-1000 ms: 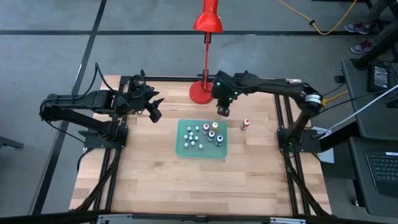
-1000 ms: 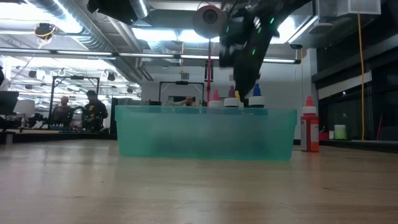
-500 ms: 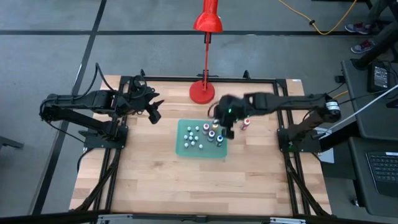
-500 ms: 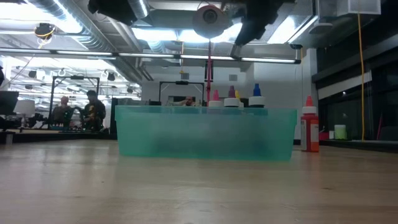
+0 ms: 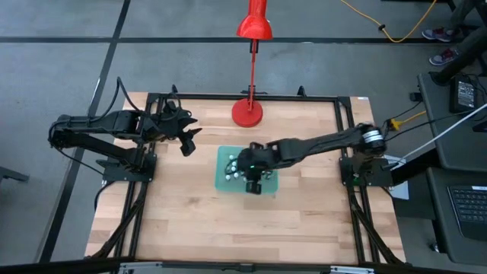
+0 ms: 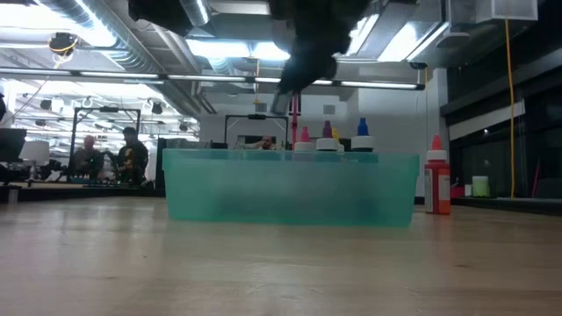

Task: Pick & Place food coloring
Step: Put the small green food coloring bottle into the green bin, then put the large orange food coloring bottle into the green bin

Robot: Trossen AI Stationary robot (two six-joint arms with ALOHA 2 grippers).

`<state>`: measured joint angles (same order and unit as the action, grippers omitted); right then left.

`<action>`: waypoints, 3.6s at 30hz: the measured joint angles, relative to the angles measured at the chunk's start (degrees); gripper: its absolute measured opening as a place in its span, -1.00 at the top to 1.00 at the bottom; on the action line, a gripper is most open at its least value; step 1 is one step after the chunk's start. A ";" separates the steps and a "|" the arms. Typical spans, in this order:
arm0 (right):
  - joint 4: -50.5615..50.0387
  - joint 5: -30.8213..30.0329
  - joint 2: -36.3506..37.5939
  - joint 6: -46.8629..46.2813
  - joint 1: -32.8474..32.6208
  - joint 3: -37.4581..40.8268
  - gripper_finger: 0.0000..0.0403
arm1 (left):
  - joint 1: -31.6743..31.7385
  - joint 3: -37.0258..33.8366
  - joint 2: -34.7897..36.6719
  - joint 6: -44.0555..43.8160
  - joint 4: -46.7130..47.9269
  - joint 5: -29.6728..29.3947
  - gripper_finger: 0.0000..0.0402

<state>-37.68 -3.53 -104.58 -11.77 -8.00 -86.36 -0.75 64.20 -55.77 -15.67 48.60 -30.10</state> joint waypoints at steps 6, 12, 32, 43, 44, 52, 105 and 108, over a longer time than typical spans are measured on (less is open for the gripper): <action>-10.82 0.00 -10.54 0.74 -0.08 -13.41 0.62 | 0.00 0.00 0.00 0.43 0.14 1.37 0.22; -14.72 2.35 -16.30 1.81 -0.08 -18.28 0.62 | 0.00 0.00 0.00 0.45 1.12 1.35 0.22; -12.57 3.60 -20.23 1.55 0.66 -18.31 0.62 | 0.00 0.00 0.00 0.44 1.51 1.30 0.22; -12.02 3.82 -22.33 1.57 0.66 -18.29 0.62 | 0.00 0.00 -0.02 0.45 1.53 1.24 0.22; -11.56 3.99 -22.53 1.55 0.66 -18.32 0.62 | 0.00 0.00 -0.04 0.43 1.55 1.24 0.22; -11.09 5.22 -24.01 1.51 0.85 -18.28 0.62 | 0.00 0.00 -0.02 0.43 1.66 1.25 0.22; -29.81 -6.97 -2.91 -9.55 1.83 -15.11 0.32 | -0.02 0.00 0.00 1.39 2.89 4.82 0.22; -29.64 -8.39 5.39 -12.56 1.73 -8.88 0.32 | -0.02 -0.02 0.00 1.47 2.91 4.85 0.22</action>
<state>-67.31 -11.92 -99.19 -24.32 -6.26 -95.24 -0.78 64.18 -55.77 -14.20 51.51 -25.24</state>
